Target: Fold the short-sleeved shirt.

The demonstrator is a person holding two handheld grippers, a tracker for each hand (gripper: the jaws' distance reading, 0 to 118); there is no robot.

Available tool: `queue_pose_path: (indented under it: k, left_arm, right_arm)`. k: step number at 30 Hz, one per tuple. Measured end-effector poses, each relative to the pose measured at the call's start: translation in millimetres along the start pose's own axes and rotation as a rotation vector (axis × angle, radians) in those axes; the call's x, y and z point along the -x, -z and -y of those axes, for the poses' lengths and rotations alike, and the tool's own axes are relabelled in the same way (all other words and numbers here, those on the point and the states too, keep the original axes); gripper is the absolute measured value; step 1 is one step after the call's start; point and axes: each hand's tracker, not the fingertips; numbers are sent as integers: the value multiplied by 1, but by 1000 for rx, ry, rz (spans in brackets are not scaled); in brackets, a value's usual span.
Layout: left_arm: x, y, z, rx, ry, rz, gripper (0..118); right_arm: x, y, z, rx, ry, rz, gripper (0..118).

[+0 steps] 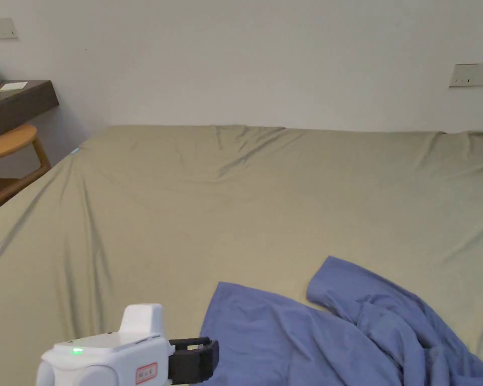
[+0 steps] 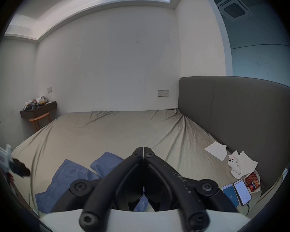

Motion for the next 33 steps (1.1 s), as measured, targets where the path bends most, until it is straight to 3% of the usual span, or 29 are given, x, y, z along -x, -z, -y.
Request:
queue_pose_path:
  k: [4, 5, 7, 10, 11, 13, 14, 16, 20, 27, 30, 31, 32, 33]
  left_arm:
    - [1, 66, 36, 183, 18, -10, 114]
    - [0, 79, 40, 207, 39, -19, 108]
    - [-6, 99, 54, 280, 97, -41, 86]
    - [-17, 112, 75, 302, 157, -78, 84]
    - [-25, 104, 77, 242, 216, -86, 73]
    - [-28, 90, 72, 268, 187, -74, 22]
    - [-27, 84, 71, 241, 142, -40, 7]
    - [-19, 82, 74, 242, 35, 62, 0]
    - [16, 74, 75, 221, -82, 59, 0]
    - [-29, 2, 38, -59, -28, 144, 0]
    - [-46, -31, 16, -204, -48, 160, 0]
    - [-53, -41, 9, -249, -50, 186, 0]
    - [-58, -50, 3, -283, -59, 196, 0]
    - [-62, -58, -3, -315, -67, 203, 0]
  right_arm:
    - [7, 3, 3, 29, -10, 1, 0]
    - [8, 3, 4, 35, -14, 4, 0]
    - [6, 6, 7, 43, -20, 8, 0]
    - [6, 8, 9, 54, -21, 8, 0]
    - [7, 7, 9, 59, -24, 8, 0]
    - [8, 8, 10, 64, -33, 11, 0]
    - [8, 8, 11, 65, -34, 12, 0]
    - [10, 9, 13, 72, -28, 10, 0]
    - [1, 16, 26, 104, -1, 1, 0]
    - [-31, 64, 57, 223, 5, 40, 0]
    - [-45, 110, 71, 319, 93, -29, 1]
    - [-51, 133, 79, 377, 118, -48, 5]
    - [-56, 155, 85, 446, 145, -89, 24]
    - [-59, 174, 91, 506, 162, -108, 61]
